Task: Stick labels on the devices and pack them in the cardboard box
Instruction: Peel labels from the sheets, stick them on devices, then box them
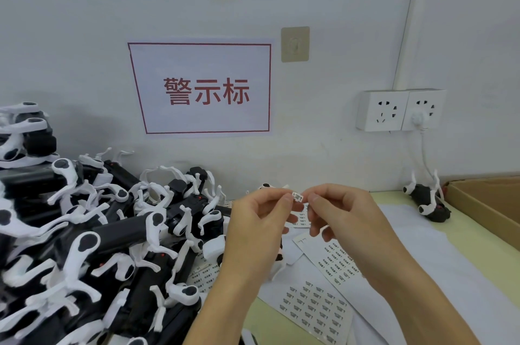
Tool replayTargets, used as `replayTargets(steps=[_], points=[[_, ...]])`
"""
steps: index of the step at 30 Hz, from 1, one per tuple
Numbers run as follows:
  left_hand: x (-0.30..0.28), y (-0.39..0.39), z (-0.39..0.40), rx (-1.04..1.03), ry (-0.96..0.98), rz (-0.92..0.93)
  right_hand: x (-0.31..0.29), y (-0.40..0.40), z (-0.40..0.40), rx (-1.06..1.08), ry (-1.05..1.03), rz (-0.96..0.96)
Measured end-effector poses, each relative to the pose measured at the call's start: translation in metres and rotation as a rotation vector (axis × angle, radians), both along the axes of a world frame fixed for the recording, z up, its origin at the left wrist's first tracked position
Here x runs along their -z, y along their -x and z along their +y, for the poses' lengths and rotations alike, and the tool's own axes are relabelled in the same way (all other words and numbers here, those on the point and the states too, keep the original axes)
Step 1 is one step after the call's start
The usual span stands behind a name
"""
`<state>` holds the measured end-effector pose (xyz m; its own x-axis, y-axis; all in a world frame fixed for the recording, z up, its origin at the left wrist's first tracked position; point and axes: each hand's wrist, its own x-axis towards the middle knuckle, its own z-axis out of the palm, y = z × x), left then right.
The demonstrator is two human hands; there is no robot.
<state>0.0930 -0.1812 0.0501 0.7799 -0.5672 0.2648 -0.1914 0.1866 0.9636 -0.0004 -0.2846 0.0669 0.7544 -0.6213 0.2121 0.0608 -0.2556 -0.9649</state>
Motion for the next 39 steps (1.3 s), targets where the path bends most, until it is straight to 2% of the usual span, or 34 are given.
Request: replayTargets(steps=[7, 16, 21, 35, 37, 39], points=[[0.0, -0.0002, -0.0007, -0.011, 0.016, 0.0, 0.0014, -0.0007, -0.0024, 0.029, 0.037, 0.022], [-0.0012, -0.0003, -0.0004, -0.097, 0.032, -0.017, 0.005, -0.0056, 0.0011, 0.195, 0.15, -0.02], [-0.0026, -0.0006, 0.0008, -0.101, 0.038, 0.03, 0.0034, -0.0035, 0.0044, 0.129, 0.083, -0.068], [-0.0031, 0.0003, 0.0004, -0.052, 0.039, 0.037, 0.0068, -0.0067, 0.0061, 0.132, 0.092, -0.107], [-0.0019, -0.0006, 0.0004, -0.036, 0.002, 0.007, 0.008, -0.0077, 0.0058, 0.157, 0.104, -0.12], [0.0012, -0.0044, 0.0014, -0.082, -0.065, -0.109, 0.0088, -0.0081, 0.0031, 0.197, 0.1, -0.131]])
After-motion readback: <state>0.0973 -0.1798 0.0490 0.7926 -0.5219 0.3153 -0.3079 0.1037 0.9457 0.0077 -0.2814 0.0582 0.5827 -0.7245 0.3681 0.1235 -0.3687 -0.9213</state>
